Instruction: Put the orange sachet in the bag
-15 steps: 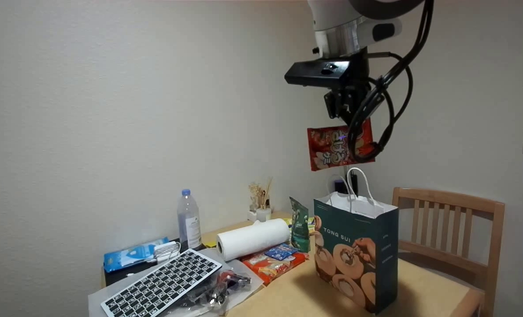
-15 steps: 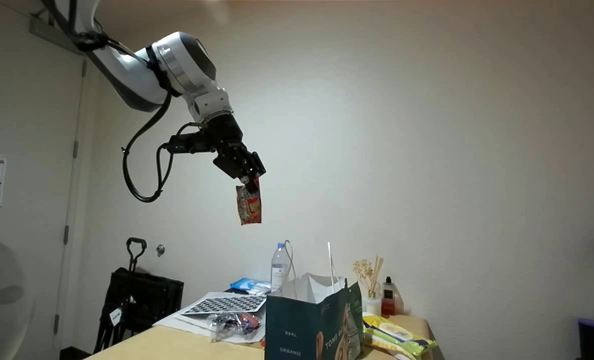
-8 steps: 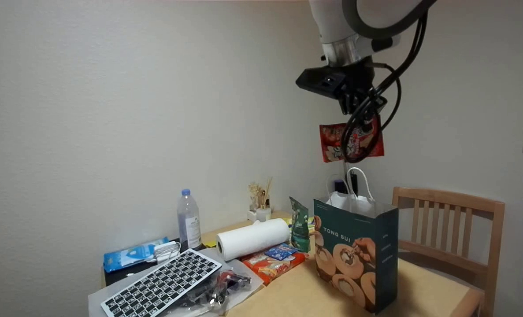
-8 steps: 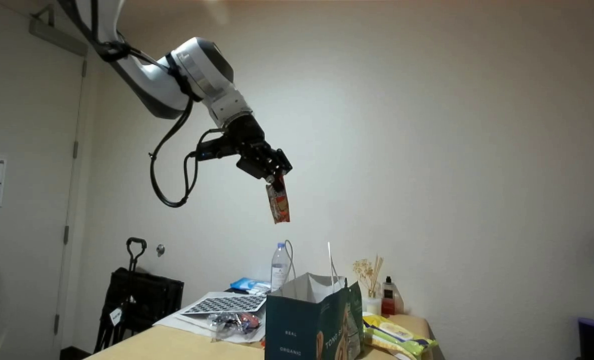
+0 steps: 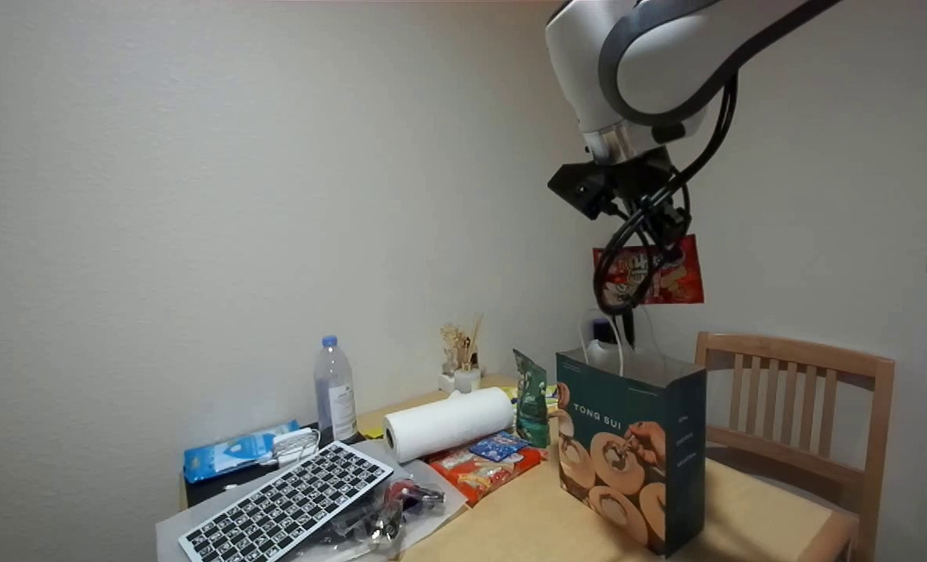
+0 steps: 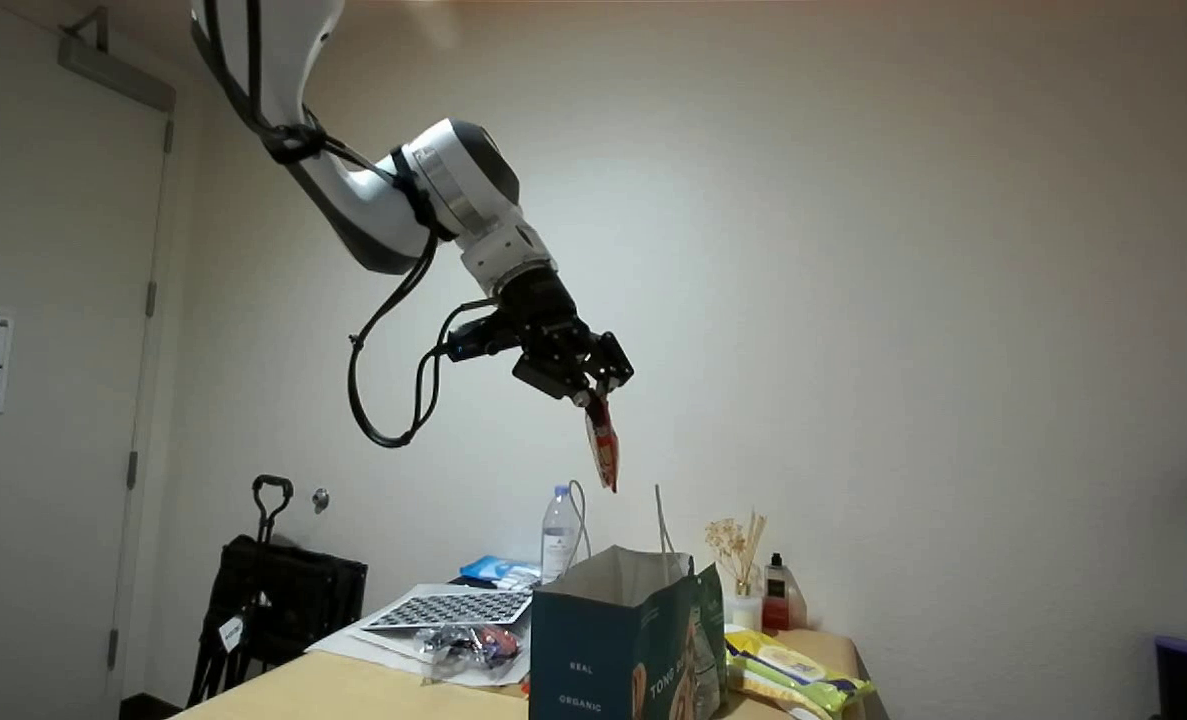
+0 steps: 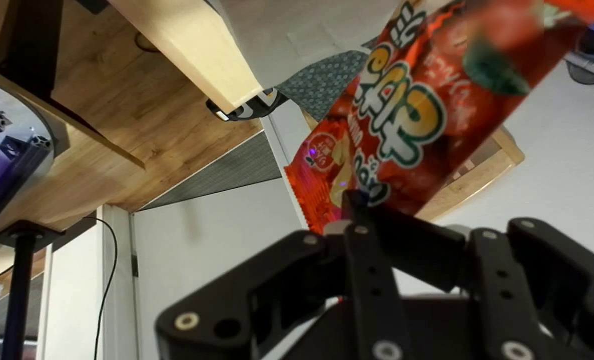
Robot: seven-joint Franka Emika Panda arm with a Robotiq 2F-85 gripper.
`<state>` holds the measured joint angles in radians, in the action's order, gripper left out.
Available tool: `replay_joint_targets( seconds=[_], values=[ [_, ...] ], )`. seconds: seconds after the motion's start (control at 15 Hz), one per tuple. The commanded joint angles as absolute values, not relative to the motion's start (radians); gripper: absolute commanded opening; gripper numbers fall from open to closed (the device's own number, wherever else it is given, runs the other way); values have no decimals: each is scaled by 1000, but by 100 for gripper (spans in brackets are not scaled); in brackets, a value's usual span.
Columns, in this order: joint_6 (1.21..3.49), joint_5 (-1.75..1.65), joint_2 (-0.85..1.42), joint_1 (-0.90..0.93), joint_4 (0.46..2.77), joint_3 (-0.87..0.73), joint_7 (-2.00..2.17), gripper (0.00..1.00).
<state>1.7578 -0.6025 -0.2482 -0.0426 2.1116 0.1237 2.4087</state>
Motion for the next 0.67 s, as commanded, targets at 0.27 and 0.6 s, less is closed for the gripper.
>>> replay_joint_targets(
  seconds=[0.27, 0.6],
  values=[
    [1676, -592, -188, -34, 2054, 106, 2455, 53],
    [1646, -608, -188, -25, 2020, 112, 2464, 85]
  ],
)
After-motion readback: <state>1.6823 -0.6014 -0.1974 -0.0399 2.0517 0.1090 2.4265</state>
